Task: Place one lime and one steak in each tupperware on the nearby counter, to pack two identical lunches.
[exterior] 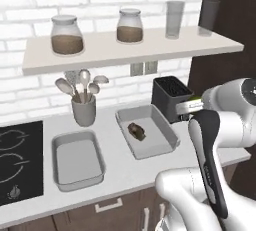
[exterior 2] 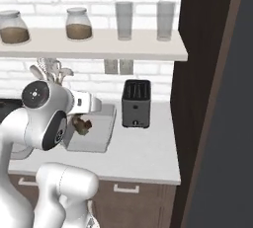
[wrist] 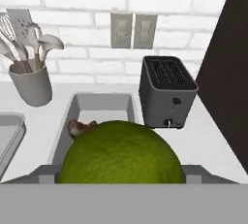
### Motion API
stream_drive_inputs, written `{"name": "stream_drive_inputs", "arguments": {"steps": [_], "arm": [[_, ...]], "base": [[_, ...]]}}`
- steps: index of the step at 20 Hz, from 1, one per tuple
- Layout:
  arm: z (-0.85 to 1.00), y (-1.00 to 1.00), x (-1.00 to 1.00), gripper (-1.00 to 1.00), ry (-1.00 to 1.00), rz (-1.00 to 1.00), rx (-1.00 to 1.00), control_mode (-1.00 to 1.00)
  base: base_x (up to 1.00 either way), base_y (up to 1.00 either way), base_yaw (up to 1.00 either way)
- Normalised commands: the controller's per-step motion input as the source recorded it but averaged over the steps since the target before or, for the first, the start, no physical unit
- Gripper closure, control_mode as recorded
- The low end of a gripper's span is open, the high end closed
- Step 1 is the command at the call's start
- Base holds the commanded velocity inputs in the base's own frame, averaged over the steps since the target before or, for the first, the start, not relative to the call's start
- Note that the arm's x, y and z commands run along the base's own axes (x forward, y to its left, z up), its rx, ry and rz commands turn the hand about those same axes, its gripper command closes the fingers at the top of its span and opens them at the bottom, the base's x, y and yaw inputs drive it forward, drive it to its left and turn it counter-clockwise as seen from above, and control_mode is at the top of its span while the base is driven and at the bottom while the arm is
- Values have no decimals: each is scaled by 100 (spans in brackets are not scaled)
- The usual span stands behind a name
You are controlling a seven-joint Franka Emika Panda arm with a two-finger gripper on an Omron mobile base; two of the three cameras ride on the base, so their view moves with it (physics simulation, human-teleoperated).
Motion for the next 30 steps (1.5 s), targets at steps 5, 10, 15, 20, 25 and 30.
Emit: {"name": "stream_drive_inputs", "arguments": {"steps": [5,10,15,20,25,30], "arm": [[-12,17,8,100,0,-7,-3,-100],[-51,0,49,100,8,-4,0,-100],[-89,0,49,100,11,0,4,-100],[-65,8,42,100,4,1,9,-100],[-50,11,43,100,3,1,0,-100],[-37,12,44,100,8,0,0,-100]], "base": [[11,59,-17],[0,0,0],[0,0,0],[0,0,0],[0,0,0],[0,0,0]]}}
